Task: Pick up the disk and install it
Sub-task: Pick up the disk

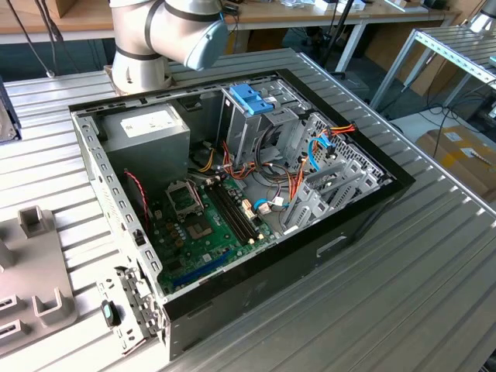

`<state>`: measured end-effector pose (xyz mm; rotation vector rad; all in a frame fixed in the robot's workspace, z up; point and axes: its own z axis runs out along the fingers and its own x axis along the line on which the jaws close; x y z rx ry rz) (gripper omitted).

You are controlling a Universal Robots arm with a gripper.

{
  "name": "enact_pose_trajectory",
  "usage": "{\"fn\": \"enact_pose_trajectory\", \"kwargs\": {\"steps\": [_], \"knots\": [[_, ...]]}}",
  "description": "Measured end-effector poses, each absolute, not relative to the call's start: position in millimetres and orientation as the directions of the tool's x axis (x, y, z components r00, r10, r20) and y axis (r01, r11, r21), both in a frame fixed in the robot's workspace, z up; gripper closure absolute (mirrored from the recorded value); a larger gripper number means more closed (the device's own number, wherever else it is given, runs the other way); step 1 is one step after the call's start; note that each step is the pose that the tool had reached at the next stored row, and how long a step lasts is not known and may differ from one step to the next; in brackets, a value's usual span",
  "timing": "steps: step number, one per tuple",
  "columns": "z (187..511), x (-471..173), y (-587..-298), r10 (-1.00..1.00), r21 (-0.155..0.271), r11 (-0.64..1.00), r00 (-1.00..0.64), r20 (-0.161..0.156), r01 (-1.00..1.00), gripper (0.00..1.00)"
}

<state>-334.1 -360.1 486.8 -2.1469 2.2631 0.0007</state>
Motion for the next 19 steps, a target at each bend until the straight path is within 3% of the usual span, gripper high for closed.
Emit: {"fn": "enact_pose_trajectory", "kwargs": {"steps": [19], "knots": [[487, -276, -360, -0.998, -0.015, 0.053, -0.053, -0.016, -0.998, 0.65]]}}
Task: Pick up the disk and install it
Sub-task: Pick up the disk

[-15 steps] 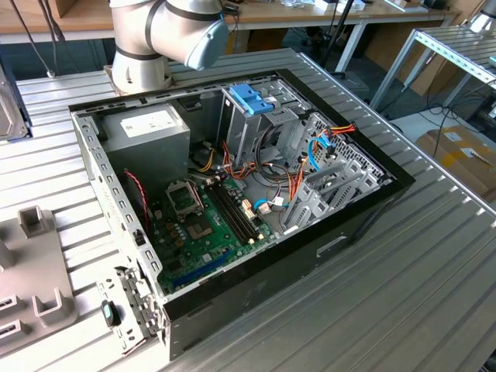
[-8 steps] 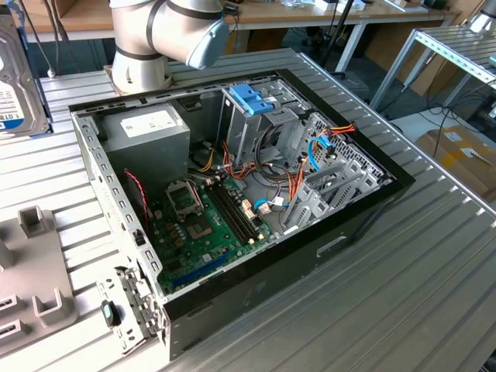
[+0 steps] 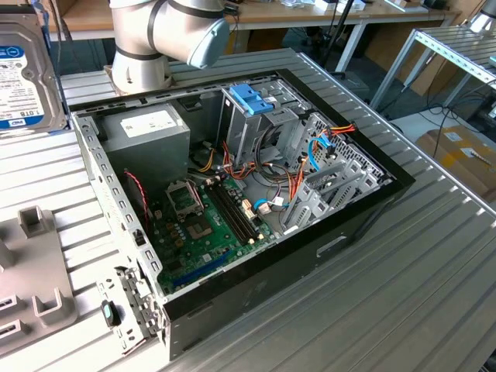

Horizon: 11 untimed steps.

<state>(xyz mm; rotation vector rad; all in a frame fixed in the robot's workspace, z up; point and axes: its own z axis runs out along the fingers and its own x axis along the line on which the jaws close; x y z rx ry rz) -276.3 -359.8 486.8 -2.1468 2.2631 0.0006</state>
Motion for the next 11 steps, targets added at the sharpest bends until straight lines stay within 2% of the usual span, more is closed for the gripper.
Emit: {"fn": "enact_pose_trajectory", "kwargs": {"steps": [11], "knots": [[487, -236, -360, -0.998, -0.015, 0.053, -0.053, -0.016, -0.998, 0.65]]}}
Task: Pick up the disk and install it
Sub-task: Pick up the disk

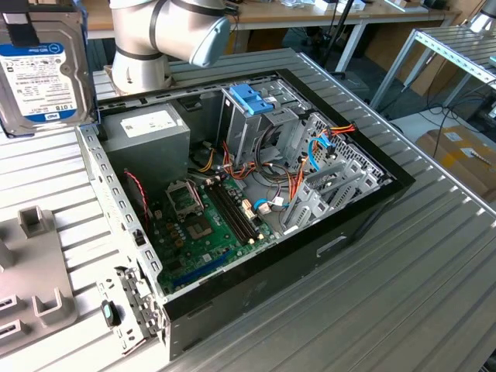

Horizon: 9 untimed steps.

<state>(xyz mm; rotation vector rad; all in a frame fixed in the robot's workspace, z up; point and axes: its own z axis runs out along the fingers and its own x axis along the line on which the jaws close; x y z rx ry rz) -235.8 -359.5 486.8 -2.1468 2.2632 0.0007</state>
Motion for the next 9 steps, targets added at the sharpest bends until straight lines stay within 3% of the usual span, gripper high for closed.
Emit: {"fn": "enact_pose_trajectory", "kwargs": {"steps": [9], "knots": [[487, -202, -359, -0.998, -0.015, 0.053, -0.053, -0.016, -0.998, 0.65]]}}
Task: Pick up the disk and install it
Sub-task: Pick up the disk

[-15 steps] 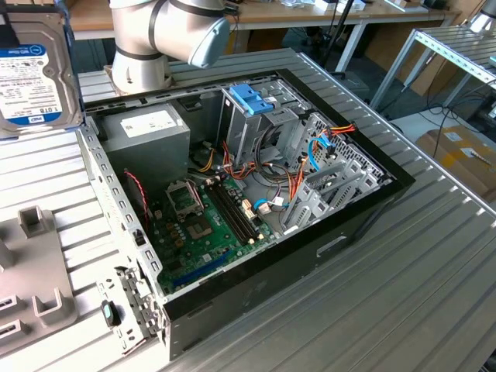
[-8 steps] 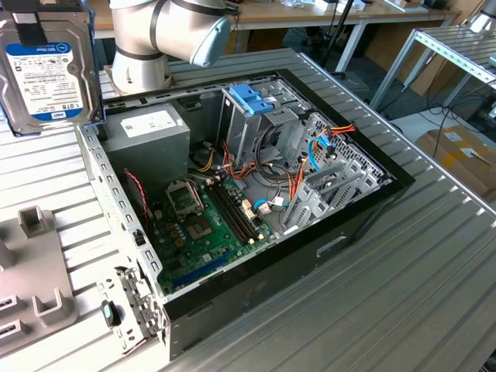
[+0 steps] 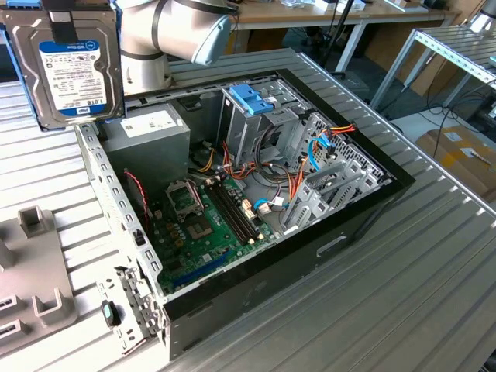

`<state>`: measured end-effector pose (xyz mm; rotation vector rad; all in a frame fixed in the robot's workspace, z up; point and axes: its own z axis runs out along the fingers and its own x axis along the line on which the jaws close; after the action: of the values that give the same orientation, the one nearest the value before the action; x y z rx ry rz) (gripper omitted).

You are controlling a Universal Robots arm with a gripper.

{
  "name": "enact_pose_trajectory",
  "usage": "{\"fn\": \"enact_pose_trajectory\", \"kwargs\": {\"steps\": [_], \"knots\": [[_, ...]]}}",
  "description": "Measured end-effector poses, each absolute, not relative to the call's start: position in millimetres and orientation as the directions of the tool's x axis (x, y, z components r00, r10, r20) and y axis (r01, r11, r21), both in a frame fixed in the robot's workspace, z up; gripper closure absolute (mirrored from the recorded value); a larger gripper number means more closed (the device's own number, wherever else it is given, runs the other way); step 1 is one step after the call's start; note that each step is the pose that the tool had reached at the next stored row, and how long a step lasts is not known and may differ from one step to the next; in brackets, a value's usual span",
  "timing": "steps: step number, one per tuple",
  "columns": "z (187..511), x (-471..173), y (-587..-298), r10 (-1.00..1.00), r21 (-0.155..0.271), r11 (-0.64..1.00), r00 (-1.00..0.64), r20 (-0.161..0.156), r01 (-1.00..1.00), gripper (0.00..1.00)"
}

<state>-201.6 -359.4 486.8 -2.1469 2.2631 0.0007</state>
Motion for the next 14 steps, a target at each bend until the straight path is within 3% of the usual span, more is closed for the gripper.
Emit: {"fn": "enact_pose_trajectory", "kwargs": {"steps": [14], "knots": [[487, -161, -359, -0.998, -0.015, 0.053, -0.053, -0.016, -0.998, 0.65]]}}
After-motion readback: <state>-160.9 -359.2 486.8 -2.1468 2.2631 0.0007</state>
